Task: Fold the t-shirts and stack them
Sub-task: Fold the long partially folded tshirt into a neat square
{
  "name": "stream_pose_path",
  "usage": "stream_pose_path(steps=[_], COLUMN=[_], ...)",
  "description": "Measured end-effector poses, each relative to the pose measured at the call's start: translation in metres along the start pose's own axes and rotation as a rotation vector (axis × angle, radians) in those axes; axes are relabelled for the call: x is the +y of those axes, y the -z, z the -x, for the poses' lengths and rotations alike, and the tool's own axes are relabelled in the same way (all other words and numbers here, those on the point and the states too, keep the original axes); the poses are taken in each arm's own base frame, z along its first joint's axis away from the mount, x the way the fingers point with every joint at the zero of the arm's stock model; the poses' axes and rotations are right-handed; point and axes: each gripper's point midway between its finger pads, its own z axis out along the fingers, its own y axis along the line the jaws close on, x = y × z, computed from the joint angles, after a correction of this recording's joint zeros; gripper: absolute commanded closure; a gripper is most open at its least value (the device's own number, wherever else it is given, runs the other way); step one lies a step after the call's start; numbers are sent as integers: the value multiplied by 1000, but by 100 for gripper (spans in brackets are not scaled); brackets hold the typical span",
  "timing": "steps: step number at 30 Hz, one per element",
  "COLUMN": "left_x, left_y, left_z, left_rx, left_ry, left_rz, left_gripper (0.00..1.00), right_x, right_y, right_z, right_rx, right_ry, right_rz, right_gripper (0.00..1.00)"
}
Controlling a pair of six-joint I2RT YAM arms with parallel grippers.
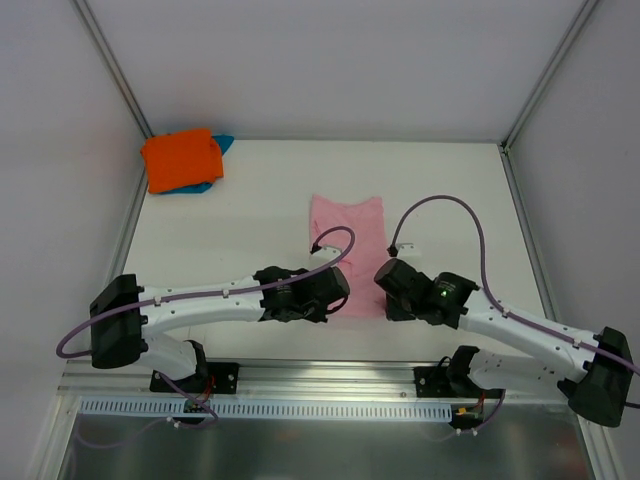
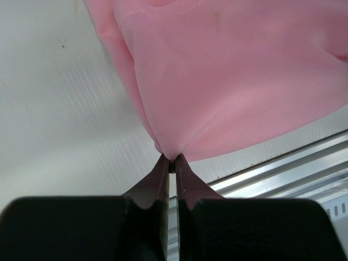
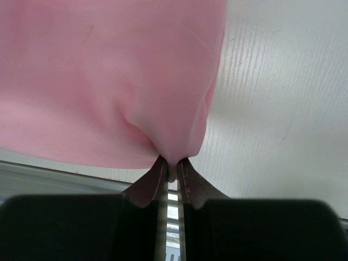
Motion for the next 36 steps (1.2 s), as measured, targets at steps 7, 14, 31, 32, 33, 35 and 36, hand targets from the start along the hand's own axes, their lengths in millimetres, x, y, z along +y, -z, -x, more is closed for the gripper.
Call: stream_pose_path(steps=[7, 14, 31, 32, 33, 35, 36], left_x=[8, 10, 30, 32, 34, 35, 37], left_y=[-2, -2, -20, -21, -21, -22, -23], left_z=[10, 12, 57, 62, 65, 74, 79], left_rx=[-9, -11, -39, -42, -45, -46, -49], left_ry=[1, -6, 15, 14, 11, 10, 10], left_rz=[15, 17, 44, 46, 49, 44, 44], left_gripper=[100, 100, 100, 100, 100, 100, 100], right_x=[-4, -1, -3, -3, -2, -2, -2], right_y=[-1, -3, -19, -20, -21, -23, -24], right_z=[10, 11, 65, 69, 74, 83, 87], right_rx=[-1, 10, 27, 27, 28, 28, 28], right_ry=[-10, 5, -10, -6, -4, 0, 1], right_rz=[-3, 2, -14, -14, -13, -10, -11], right_gripper=[100, 100, 100, 100, 100, 100, 100])
